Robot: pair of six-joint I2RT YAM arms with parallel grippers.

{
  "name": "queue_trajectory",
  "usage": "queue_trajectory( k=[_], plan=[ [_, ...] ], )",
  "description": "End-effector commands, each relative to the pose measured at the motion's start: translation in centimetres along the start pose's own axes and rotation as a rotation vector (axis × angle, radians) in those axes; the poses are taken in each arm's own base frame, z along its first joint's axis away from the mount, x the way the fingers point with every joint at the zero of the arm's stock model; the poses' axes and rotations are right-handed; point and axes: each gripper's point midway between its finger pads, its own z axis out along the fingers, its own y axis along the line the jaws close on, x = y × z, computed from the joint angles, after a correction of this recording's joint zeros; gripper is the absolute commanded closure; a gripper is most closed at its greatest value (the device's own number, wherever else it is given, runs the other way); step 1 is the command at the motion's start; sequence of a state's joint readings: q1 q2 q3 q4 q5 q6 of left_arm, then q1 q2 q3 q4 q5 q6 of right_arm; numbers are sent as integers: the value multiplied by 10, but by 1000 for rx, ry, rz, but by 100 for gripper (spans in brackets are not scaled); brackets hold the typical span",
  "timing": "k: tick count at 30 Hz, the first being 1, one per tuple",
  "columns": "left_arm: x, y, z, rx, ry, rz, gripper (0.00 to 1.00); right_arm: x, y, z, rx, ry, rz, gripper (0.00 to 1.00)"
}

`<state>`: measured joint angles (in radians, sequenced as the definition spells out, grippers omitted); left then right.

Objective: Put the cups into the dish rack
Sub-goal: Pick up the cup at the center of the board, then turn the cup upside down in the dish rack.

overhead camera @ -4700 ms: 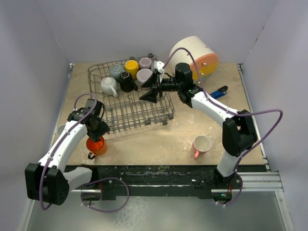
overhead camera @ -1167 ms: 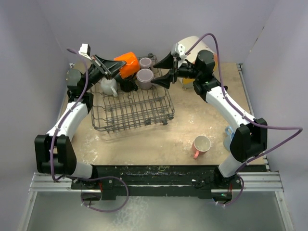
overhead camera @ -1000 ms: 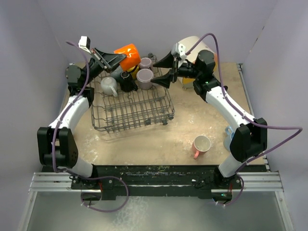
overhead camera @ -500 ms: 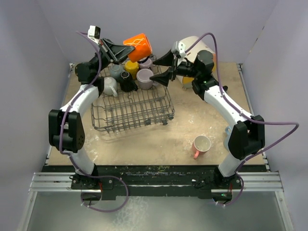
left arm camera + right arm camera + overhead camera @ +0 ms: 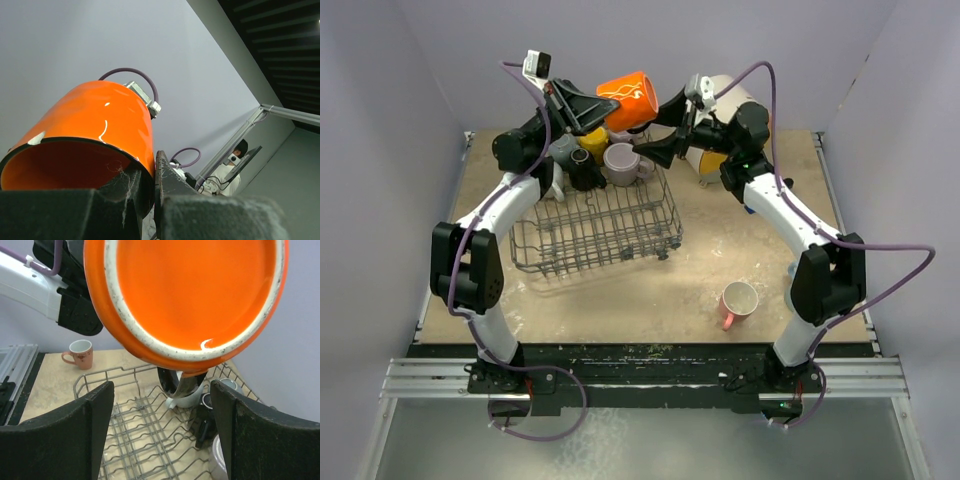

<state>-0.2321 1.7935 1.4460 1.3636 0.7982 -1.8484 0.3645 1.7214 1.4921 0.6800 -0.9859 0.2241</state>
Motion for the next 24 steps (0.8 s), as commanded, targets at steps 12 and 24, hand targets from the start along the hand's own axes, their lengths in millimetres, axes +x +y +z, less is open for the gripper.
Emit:
queue_trajectory(
  k=[12,24],
  plan=[
    [2,-59,15,187,-23,117,100,-57,15,6,-75,-167,-9,36],
    [6,-57,19,199,-25,107,100,-55,12,9,-74,-172,26,42]
  ],
)
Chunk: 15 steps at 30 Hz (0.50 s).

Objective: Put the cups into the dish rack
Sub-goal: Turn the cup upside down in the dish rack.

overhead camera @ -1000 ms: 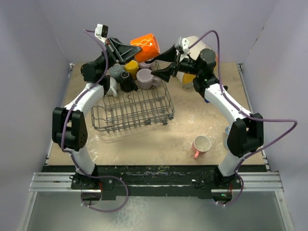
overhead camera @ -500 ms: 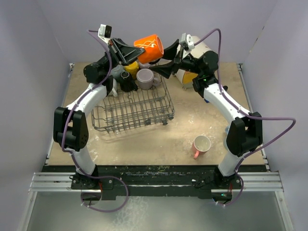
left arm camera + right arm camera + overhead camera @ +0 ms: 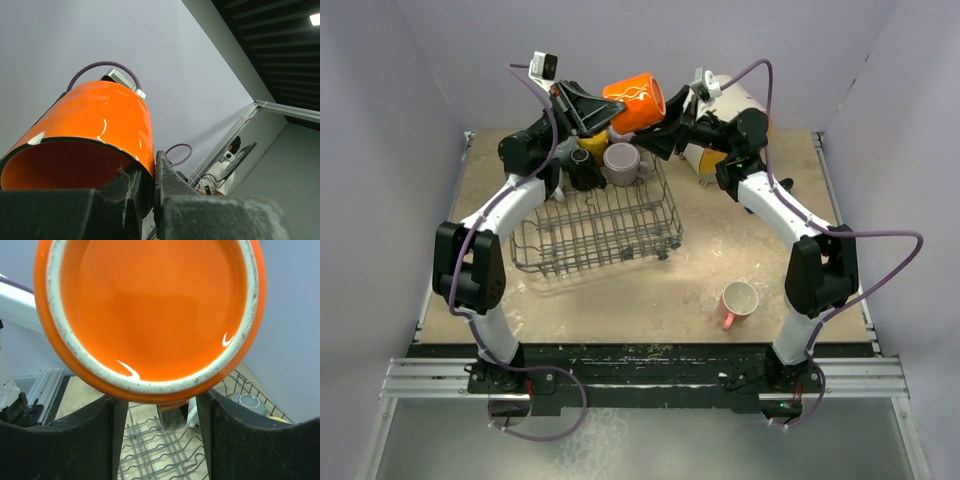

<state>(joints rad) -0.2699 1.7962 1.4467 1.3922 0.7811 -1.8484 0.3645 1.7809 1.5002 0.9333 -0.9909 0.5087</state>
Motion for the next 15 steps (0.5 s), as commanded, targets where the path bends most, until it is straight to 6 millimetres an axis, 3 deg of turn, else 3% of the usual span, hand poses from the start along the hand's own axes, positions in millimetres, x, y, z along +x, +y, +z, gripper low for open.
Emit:
queue_trajectory(
  k=[1,15],
  plan=[
    [-6,-50,12,158,-34,112,100,-38,13,6,-42,-64,-88,43],
    [-3,-45,13,153,-30,100,100,-38,15,7,-55,-61,-77,59]
  ],
)
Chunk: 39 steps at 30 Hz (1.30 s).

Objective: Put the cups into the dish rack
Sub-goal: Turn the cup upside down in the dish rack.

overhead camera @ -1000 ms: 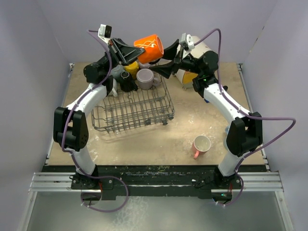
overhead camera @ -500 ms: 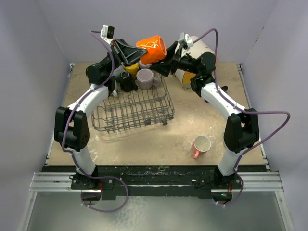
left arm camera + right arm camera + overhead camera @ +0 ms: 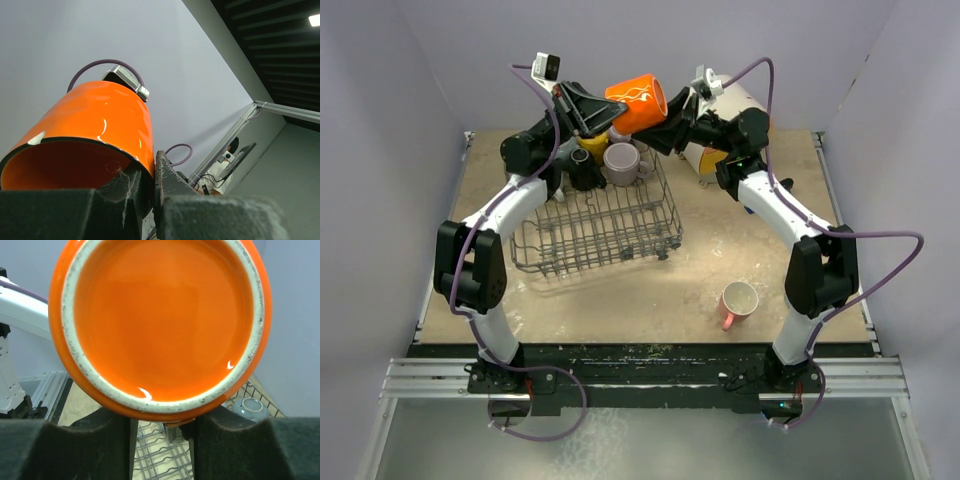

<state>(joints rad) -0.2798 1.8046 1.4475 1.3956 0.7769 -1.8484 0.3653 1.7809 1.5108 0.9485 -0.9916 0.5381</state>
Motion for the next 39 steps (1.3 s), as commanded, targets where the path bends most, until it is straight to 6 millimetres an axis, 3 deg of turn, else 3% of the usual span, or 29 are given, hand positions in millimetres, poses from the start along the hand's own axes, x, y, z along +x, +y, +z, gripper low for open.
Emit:
queue_trajectory(
  k=[1,14,20,31,39],
  plan=[
    [-5,-48,11,150,-31,110,100,-31,13,6,-50,-48,-85,61],
    [-3,-40,7,124,-39,94,100,-29,18,6,-76,-33,-66,100],
    [-3,-35,5,110,-48,89,100,-31,22,5,-92,-28,-53,100],
    [3,-36,0,87,-54,107,65,-32,29,4,-116,-20,-40,100],
    [10,-23,-14,-37,-48,154,39,-35,33,2,-130,-21,-33,100]
  ],
)
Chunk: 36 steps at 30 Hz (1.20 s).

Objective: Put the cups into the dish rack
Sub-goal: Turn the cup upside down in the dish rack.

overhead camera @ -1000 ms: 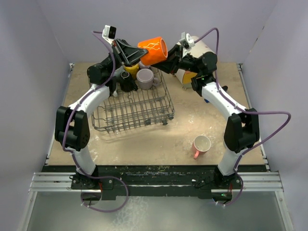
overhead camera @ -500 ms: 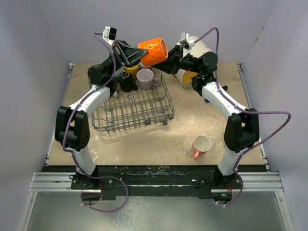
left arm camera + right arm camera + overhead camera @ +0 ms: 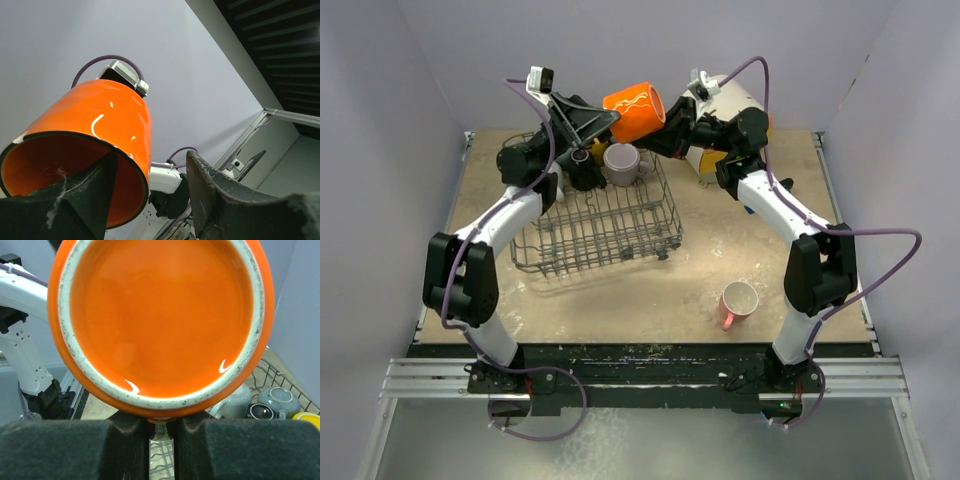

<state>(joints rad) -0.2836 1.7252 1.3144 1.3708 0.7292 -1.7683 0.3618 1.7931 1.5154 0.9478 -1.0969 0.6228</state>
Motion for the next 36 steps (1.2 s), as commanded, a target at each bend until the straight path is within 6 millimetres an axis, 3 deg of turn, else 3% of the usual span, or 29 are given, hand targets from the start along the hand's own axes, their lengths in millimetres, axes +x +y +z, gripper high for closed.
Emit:
queue_trajectory(
  k=[1,8,19,26,31,36],
  plan=[
    [3,-25,-7,-4,2,136,37,-44,22,5,-47,-68,-124,100],
    [5,-23,-31,-121,-12,219,26,-41,27,4,-74,-51,-116,100],
    [-8,-14,-84,-409,-73,419,23,-38,29,3,-86,-38,-123,100],
    [-21,-12,-120,-695,-121,610,17,-32,26,2,-80,-17,-131,100],
    [-31,5,-161,-981,-141,653,15,-27,23,1,-71,-3,-139,100],
    [-33,27,-223,-1336,-154,596,15,-18,17,0,-52,23,-149,100]
  ],
)
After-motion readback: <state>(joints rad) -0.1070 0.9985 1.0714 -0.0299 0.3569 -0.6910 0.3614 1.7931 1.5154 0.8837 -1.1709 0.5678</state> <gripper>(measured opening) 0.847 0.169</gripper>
